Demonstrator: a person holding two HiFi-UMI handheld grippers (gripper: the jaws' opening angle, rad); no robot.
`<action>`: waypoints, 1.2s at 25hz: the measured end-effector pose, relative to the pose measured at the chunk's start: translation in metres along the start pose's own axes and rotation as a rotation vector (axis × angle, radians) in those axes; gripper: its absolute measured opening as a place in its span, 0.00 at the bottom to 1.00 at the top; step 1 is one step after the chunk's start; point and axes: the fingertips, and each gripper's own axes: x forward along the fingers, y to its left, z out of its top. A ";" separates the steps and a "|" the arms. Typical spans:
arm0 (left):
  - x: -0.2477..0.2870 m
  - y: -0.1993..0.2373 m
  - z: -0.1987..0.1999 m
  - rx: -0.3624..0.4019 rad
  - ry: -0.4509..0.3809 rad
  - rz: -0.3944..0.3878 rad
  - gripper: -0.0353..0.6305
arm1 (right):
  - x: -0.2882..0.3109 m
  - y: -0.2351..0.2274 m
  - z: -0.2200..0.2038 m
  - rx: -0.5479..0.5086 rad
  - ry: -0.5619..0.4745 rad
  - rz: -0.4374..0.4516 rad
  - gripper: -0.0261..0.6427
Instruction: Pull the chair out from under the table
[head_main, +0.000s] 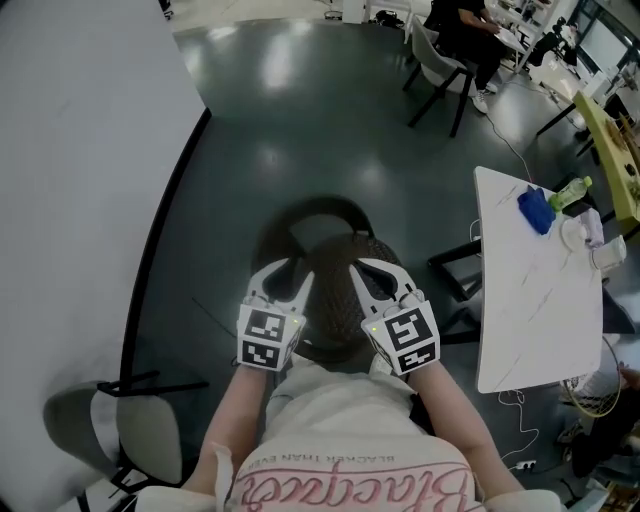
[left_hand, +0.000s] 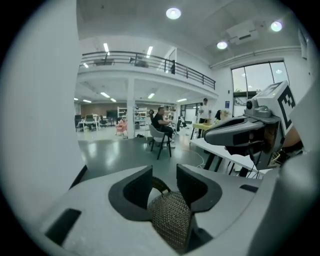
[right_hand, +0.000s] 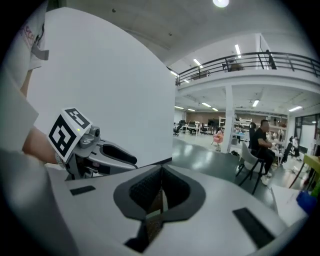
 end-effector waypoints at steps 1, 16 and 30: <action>-0.001 -0.004 0.010 0.013 -0.024 0.006 0.25 | -0.003 -0.002 0.007 -0.015 -0.023 -0.003 0.04; -0.013 -0.057 0.079 0.071 -0.290 -0.025 0.06 | -0.028 -0.004 0.043 -0.077 -0.190 0.033 0.04; -0.015 -0.071 0.100 0.118 -0.331 -0.039 0.06 | -0.031 -0.010 0.044 -0.062 -0.206 0.046 0.04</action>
